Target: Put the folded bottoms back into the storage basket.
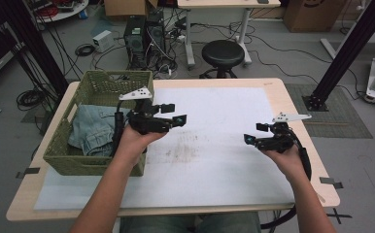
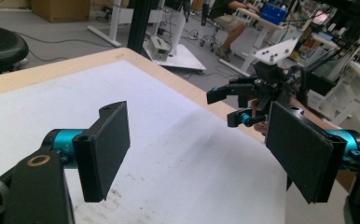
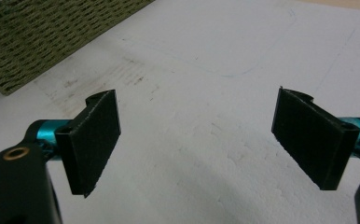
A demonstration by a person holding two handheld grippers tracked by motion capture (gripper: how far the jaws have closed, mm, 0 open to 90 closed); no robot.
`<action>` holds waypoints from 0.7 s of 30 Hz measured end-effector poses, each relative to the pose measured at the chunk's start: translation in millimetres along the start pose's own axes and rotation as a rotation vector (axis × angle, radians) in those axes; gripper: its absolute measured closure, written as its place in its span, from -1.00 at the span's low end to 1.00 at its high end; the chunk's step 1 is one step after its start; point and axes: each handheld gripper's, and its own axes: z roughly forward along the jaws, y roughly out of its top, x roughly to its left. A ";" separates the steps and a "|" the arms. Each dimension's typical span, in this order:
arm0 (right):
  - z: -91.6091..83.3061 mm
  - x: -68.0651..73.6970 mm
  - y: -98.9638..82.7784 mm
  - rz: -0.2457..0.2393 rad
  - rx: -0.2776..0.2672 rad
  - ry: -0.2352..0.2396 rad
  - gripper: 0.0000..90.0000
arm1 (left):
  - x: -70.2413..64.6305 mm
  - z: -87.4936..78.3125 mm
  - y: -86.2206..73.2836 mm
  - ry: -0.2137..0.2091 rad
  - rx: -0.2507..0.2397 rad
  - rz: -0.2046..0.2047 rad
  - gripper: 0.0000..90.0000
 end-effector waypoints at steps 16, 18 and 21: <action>-9.4 -4.3 0.2 0.014 -0.018 -0.013 -0.66 | -5.4 35.3 -15.7 0.061 0.041 0.056 -0.51; -10.5 -4.9 0.3 0.013 -0.020 -0.015 -0.66 | -4.9 38.1 -17.0 0.065 0.050 0.058 -0.51; -12.6 -5.1 0.8 0.011 -0.025 -0.018 -0.66 | -4.9 40.5 -18.9 0.066 0.059 0.059 -0.51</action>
